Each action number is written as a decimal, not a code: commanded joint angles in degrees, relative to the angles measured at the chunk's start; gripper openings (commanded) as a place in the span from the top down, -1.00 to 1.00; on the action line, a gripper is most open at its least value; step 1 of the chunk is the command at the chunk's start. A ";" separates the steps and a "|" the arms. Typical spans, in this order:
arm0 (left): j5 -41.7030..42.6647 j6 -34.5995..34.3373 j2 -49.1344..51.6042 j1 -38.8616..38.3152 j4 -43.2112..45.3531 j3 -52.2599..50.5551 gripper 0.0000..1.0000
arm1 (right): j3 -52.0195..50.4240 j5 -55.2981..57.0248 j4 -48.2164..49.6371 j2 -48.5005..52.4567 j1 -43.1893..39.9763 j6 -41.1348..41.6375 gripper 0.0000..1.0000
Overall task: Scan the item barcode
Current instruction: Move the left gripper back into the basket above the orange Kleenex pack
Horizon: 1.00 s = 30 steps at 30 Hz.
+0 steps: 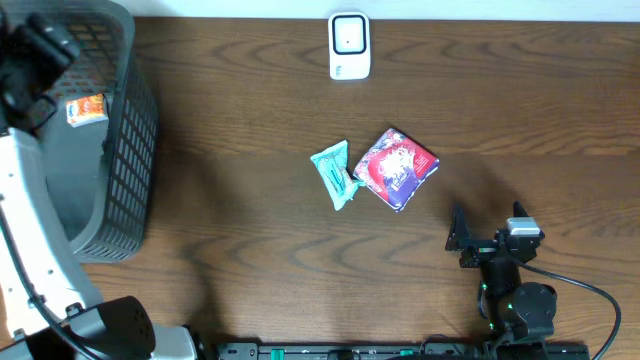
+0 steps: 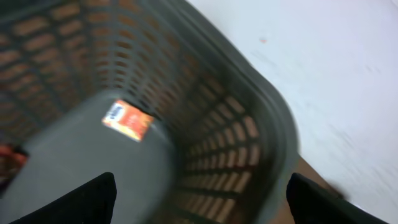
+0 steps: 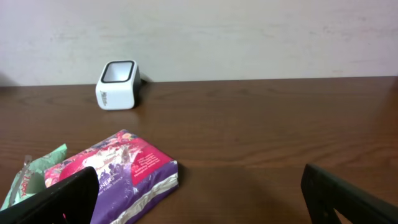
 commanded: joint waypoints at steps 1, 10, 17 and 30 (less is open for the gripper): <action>-0.33 0.55 0.07 1.57 -0.48 -0.07 -0.75 | -0.09 -0.02 -0.22 -0.17 -0.13 -0.48 -0.98; -8.24 0.52 2.58 2.19 -2.05 -1.14 -0.75 | -0.09 0.00 -0.22 -0.17 -0.13 -0.46 -0.99; -12.31 0.52 6.01 2.56 -4.22 -1.14 -0.75 | -0.09 0.00 -0.22 -0.17 -0.13 -0.46 -0.98; -12.35 0.57 10.71 2.56 -6.34 -1.14 -0.75 | -0.09 -0.02 -0.22 -0.17 -0.13 -0.48 -0.99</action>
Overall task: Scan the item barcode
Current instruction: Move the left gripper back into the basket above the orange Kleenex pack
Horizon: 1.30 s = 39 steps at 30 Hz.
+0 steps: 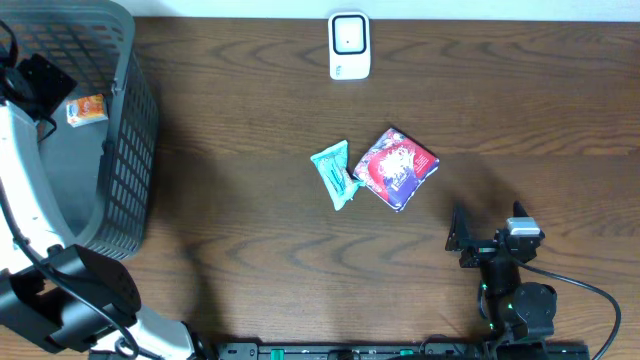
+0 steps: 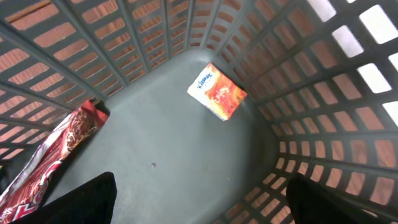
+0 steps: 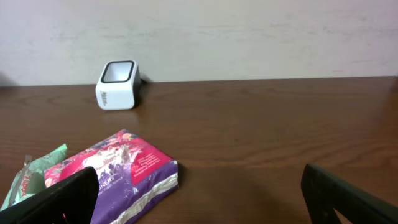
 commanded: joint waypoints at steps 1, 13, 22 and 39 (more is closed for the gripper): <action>-0.92 0.57 0.79 0.31 -0.17 -0.26 -0.75 | -0.09 -0.02 -0.22 -0.17 -0.13 -0.46 -0.99; -3.72 0.57 1.55 0.31 -0.15 -0.31 -0.75 | -0.09 -0.02 -0.22 -0.17 -0.13 -0.46 -0.99; -3.85 0.57 4.33 0.31 -0.66 -0.31 -0.75 | -0.09 0.00 -0.22 -0.17 -0.13 -0.46 -0.98; -3.82 0.57 5.14 0.28 -0.87 -0.31 -0.72 | -0.09 -0.02 -0.22 -0.17 -0.13 -0.46 -0.98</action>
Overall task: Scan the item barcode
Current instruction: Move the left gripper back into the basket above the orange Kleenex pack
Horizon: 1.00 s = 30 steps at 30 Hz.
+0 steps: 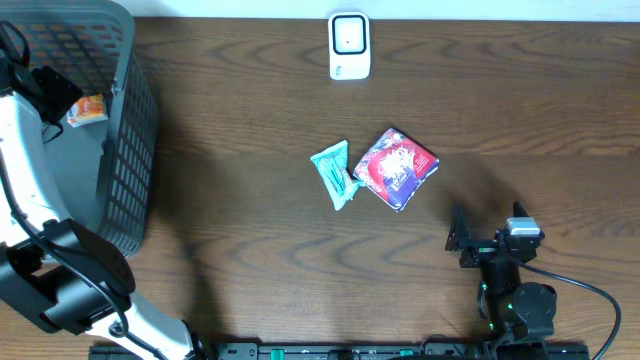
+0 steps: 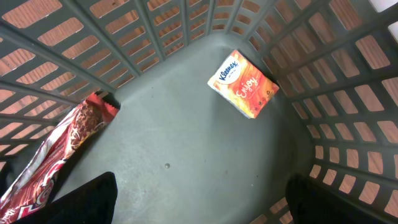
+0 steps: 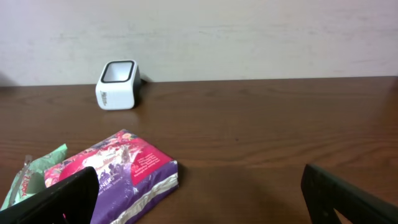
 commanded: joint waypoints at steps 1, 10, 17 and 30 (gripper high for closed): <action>-0.90 0.57 0.20 0.28 -0.37 -0.31 -0.72 | -0.09 -0.02 -0.22 -0.17 -0.13 -0.46 -0.98; -0.92 0.57 0.22 0.28 -0.04 -1.60 -0.73 | -0.09 -0.02 -0.22 -0.17 -0.13 -0.46 -0.99; -0.92 0.57 0.55 0.28 -0.22 -2.38 -0.72 | -0.09 -0.02 -0.22 -0.17 -0.13 -0.46 -0.98; -0.92 0.57 0.57 0.28 -1.90 -2.38 -0.51 | -0.09 -0.02 -0.22 -0.17 -0.13 -0.48 -0.99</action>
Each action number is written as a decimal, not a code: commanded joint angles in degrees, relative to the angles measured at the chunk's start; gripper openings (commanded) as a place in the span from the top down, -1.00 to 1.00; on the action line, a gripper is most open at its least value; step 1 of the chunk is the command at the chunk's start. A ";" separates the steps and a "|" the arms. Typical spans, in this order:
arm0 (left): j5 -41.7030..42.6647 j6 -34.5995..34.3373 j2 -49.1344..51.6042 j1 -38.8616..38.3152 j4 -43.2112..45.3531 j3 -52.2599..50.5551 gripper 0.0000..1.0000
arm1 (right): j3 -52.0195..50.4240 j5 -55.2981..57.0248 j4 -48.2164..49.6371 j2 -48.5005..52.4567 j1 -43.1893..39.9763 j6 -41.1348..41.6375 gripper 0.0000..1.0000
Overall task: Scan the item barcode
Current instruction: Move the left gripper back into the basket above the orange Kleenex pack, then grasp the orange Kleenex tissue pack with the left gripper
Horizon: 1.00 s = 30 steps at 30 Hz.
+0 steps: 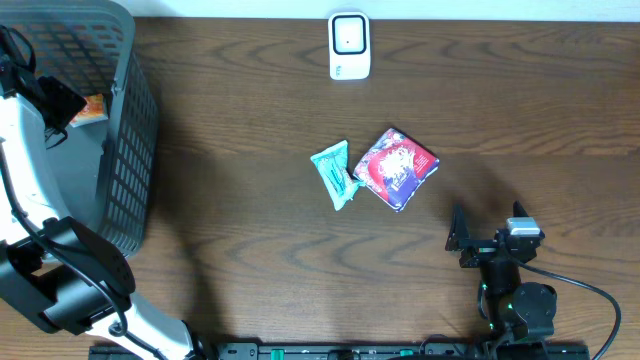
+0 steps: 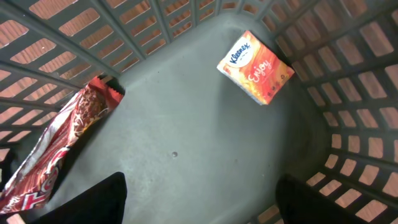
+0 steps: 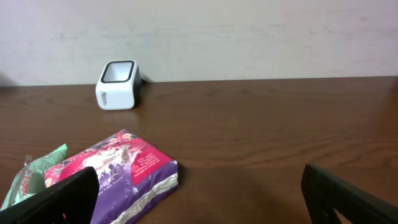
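My left gripper point(image 2: 200, 202) hangs open inside the grey basket point(image 1: 125, 150), over its floor. An orange tissue pack point(image 2: 255, 59) lies at the basket's far corner, ahead of the fingers. A red snack wrapper point(image 2: 53, 152) leans against the left wall. The white scanner point(image 1: 349, 45) stands at the table's far edge. A purple-pink packet point(image 1: 397, 167) and a teal packet point(image 1: 334, 174) lie mid-table. My right gripper point(image 3: 199, 199) rests open near the front edge, just short of the purple-pink packet point(image 3: 118, 174).
The basket's slatted walls point(image 2: 348, 74) close in around the left gripper on all sides. The scanner point(image 3: 117, 84) stands before a pale wall in the right wrist view. A black cable point(image 1: 590, 290) runs by the right arm's base.
My left gripper has sunk a little deeper into the basket, so the tissue pack and the red wrapper look slightly larger. The right arm and the table items have not moved.
First my left gripper was above the basket's rim, open, with the view blurred. Then it was inside the basket over the tissue pack and red wrapper. It has stayed open and come lower at each moment since. The right gripper has rested open throughout.
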 commanded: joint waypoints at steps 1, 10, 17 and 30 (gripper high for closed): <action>-0.74 0.44 0.57 0.28 -0.68 -0.50 -0.50 | -0.09 0.00 -0.22 -0.17 -0.13 -0.48 -0.98; -0.72 0.39 0.63 0.28 -0.66 -0.50 -0.50 | -0.09 0.00 -0.22 -0.17 -0.13 -0.46 -0.99; -0.70 0.39 1.84 0.28 0.74 -0.50 -0.51 | -0.09 0.00 -0.22 -0.17 -0.13 -0.46 -0.99; 1.44 0.42 5.77 0.28 6.05 -0.50 -0.50 | -0.09 0.02 -0.22 -0.17 -0.13 -0.46 -0.98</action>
